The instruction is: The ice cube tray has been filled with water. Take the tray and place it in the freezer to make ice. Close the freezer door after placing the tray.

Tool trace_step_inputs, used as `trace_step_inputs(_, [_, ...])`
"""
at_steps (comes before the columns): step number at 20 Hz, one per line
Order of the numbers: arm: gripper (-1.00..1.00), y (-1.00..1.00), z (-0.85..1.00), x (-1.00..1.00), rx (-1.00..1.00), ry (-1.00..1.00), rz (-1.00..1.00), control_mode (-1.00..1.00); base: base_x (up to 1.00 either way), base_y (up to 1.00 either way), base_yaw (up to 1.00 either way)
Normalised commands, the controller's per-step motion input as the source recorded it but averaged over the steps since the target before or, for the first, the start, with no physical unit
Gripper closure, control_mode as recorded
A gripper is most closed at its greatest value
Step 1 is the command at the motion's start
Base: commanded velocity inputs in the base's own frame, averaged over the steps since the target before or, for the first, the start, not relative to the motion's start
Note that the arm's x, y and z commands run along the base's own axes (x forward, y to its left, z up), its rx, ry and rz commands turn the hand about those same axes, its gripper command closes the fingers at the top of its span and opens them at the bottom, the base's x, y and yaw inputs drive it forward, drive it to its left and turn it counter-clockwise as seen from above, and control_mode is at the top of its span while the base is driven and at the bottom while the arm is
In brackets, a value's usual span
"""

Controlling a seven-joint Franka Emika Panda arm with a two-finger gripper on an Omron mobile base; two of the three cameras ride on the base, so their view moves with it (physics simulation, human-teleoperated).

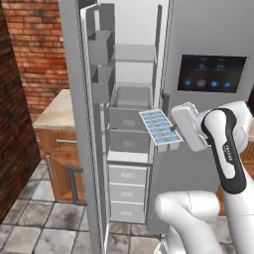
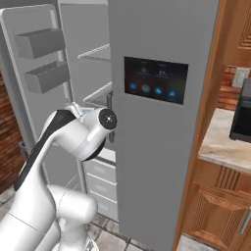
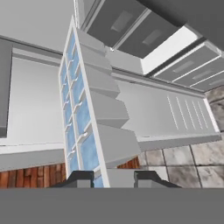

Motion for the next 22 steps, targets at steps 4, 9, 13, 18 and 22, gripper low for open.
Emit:
trace_step_inputs(4, [1.0,0.0,0.0,0.0,0.0,0.0,0.0,1.0,0.27,0.36,-0.22])
trace_step_inputs(9, [1.0,0.0,0.0,0.0,0.0,0.0,0.0,1.0,0.25,0.27,-0.21])
trace_step_inputs(13, [1.0,0.0,0.0,0.0,0.0,0.0,0.0,1.0,0.26,0.23,-0.2])
trace_step_inputs(18, [1.0,0.0,0.0,0.0,0.0,0.0,0.0,1.0,0.32,0.34,-0.18])
trace_step_inputs(22, [1.0,0.0,0.0,0.0,0.0,0.0,0.0,1.0,0.35,0.51,-0.14])
